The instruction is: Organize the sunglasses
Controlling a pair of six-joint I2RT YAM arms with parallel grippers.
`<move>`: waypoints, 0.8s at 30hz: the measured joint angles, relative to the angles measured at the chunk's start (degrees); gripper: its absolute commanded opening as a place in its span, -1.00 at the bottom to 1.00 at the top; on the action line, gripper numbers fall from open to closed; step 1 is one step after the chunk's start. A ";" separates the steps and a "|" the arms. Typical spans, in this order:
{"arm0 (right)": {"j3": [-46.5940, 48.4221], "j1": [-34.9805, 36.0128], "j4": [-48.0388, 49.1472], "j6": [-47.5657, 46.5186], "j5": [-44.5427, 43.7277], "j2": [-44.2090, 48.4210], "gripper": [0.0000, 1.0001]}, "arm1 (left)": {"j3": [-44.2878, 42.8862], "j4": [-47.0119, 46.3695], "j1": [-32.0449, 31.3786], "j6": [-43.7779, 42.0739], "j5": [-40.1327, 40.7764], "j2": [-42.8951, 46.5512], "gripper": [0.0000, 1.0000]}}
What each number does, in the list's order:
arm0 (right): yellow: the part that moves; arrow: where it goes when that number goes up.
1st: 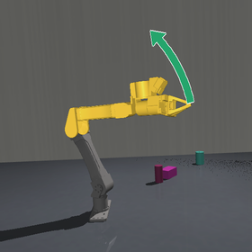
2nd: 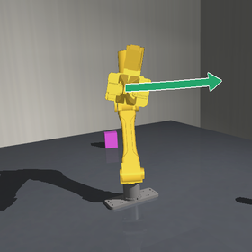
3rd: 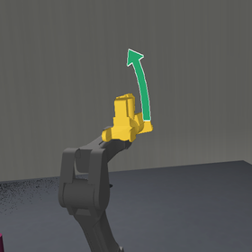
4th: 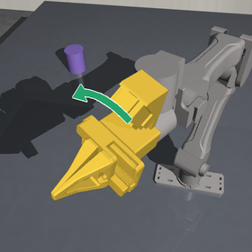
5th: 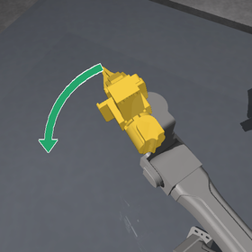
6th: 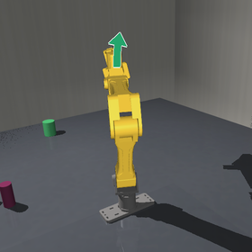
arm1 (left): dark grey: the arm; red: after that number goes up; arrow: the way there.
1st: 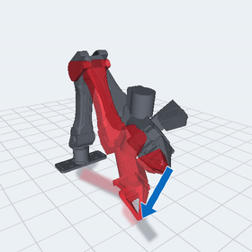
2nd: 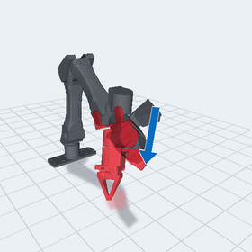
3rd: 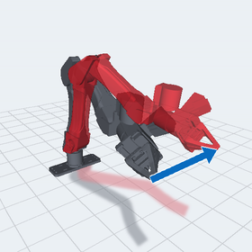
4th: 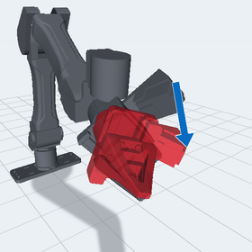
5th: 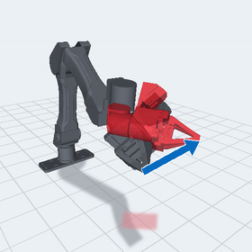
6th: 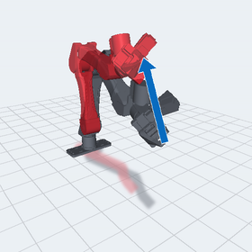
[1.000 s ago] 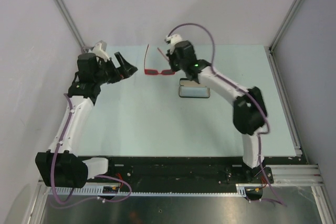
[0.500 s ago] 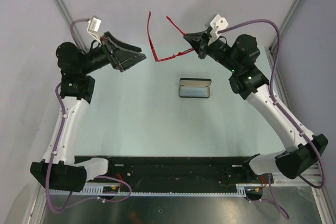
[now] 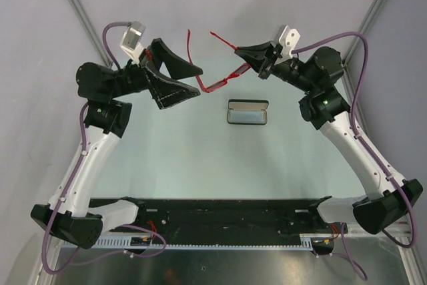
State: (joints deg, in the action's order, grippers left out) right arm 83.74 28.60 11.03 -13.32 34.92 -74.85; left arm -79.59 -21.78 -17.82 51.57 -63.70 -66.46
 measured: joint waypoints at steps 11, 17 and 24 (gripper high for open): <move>-1.42 -0.50 0.46 -0.31 -0.09 1.79 -1.00 | 3.17 -0.26 1.01 -3.28 0.09 4.42 1.00; -1.77 -0.44 0.87 -0.31 -0.04 2.82 -1.00 | 6.78 -1.07 4.09 -2.62 0.61 7.41 1.00; -1.79 1.07 0.83 -0.70 0.57 3.72 -1.00 | 6.71 -1.16 2.93 -0.50 1.27 2.21 1.00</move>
State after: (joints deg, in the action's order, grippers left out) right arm 81.95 29.67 11.86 -14.02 35.48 -71.13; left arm -72.88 -22.94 -14.90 51.07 -62.43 -64.25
